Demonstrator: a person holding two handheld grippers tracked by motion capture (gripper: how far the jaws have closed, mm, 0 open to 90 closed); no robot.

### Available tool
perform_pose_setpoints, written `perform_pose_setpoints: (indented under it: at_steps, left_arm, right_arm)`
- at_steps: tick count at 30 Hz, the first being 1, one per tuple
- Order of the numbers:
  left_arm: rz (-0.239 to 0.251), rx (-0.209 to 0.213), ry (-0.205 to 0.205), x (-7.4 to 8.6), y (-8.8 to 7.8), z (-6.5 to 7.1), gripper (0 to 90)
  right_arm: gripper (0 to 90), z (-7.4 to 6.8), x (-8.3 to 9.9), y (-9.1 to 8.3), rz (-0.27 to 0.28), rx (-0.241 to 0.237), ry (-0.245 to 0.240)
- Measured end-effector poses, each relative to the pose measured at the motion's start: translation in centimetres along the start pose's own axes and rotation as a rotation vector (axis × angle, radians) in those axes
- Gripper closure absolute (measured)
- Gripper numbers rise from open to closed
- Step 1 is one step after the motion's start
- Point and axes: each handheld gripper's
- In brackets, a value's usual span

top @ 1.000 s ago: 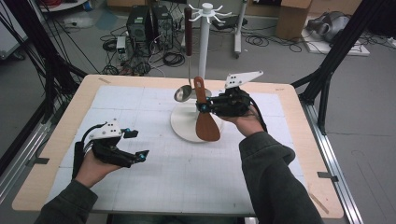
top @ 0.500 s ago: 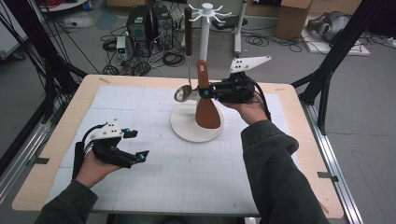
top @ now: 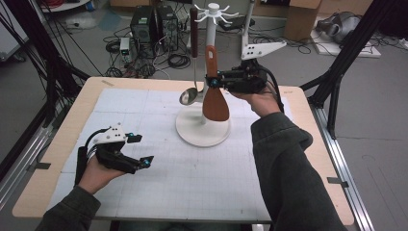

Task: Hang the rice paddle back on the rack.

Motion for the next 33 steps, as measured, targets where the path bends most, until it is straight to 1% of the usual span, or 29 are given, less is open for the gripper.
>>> perform_pose_setpoints:
  at_steps: [4, 6, 9, 11, 21, 24, 25, 27, 29, 32, 33]
  left_arm:
    - [0.001, -0.006, -0.001, 0.0, 0.0, 0.0, 9.9]
    - [0.003, -0.006, -0.007, 0.0, -0.1, 0.0, 9.4]
    - [0.004, -0.009, -0.004, 0.0, -0.1, -0.1, 9.2]
    - [0.008, -0.011, -0.016, 0.0, 0.0, -0.1, 9.1]
    - [0.009, -0.007, -0.019, 0.1, -0.1, -0.1, 9.1]
    - [0.011, -0.007, -0.017, 0.0, -0.1, -0.1, 9.1]
    - [0.012, -0.008, -0.018, 0.1, -0.1, -0.1, 9.1]
    - [0.011, -0.009, -0.015, 0.0, -0.1, -0.2, 9.1]
    - [0.014, -0.011, -0.021, 0.1, -0.1, -0.2, 9.1]
    - [0.011, -0.011, -0.015, 0.1, -0.2, -0.2, 9.1]
    - [0.015, -0.011, -0.022, 0.1, -0.1, -0.2, 9.1]
  right_arm:
    - [82.4, 0.2, -0.9, -0.5, 0.012, 0.001, -0.011]
    - [82.3, 0.3, -1.4, -0.7, 0.010, 0.007, -0.013]
    - [82.3, 0.5, -2.1, -0.9, 0.019, 0.007, -0.018]
    - [82.3, 0.6, -2.4, -0.9, 0.017, 0.008, -0.021]
    - [82.3, 1.0, -4.2, -1.3, 0.034, 0.013, -0.044]
    - [82.3, 1.2, -4.6, -1.5, 0.030, 0.021, -0.032]
    - [82.3, 1.4, -4.7, -1.5, 0.030, 0.022, -0.038]
    - [82.3, 1.6, -4.9, -1.5, 0.034, 0.018, -0.028]
    - [82.3, 1.8, -4.8, -1.4, 0.040, 0.017, -0.024]
    - [82.3, 2.2, -4.6, -1.3, 0.038, 0.017, -0.013]
    - [82.3, 2.3, -4.6, -1.2, 0.039, 0.017, -0.006]
Point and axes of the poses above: each handheld gripper's, and its own axes: y roughly forward along the jaws, x roughly out of its underside, z roughly to its right, and after that the axes turned 9 degrees about -x, right-handed
